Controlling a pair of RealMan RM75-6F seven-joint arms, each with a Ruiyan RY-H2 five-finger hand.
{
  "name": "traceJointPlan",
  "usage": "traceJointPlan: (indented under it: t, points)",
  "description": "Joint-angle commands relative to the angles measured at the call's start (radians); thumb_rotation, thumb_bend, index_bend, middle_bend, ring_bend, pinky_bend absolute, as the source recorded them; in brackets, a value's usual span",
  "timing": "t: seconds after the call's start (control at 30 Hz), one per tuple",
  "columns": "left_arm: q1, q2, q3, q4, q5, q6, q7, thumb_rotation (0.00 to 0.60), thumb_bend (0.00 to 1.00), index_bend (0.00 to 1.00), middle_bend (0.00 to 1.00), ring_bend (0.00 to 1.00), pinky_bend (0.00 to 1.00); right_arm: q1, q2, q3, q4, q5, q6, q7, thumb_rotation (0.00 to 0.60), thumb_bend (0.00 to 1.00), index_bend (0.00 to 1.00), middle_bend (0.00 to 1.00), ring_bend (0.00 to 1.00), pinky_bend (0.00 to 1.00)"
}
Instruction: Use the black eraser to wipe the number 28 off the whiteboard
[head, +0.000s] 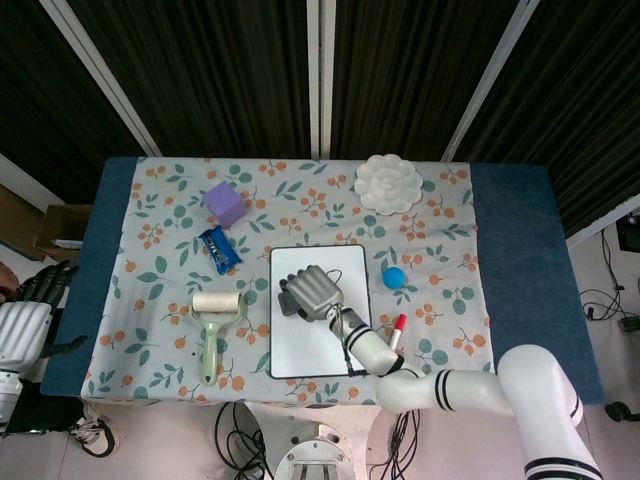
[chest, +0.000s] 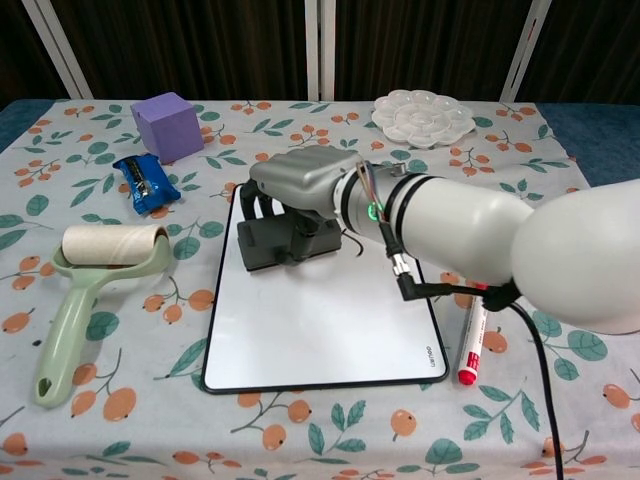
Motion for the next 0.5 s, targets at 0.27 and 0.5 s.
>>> traceJointPlan:
  t: [0.27,0.5]
  points:
    - [-0.006,0.001,0.002,-0.012,0.003,-0.007,0.014,0.6,0.0,0.08,0.04,0.04,0.16,-0.034,0.179,-0.106,-0.222,0.098,0.034,-0.077,0.6,0.38,0.8,0.76,0.66,0.73]
    - [-0.009,0.004,0.002,-0.018,0.004,-0.007,0.019,0.6,0.0,0.08,0.04,0.04,0.16,-0.036,0.171,-0.112,-0.165,0.15,0.033,-0.045,0.6,0.38,0.81,0.76,0.66,0.73]
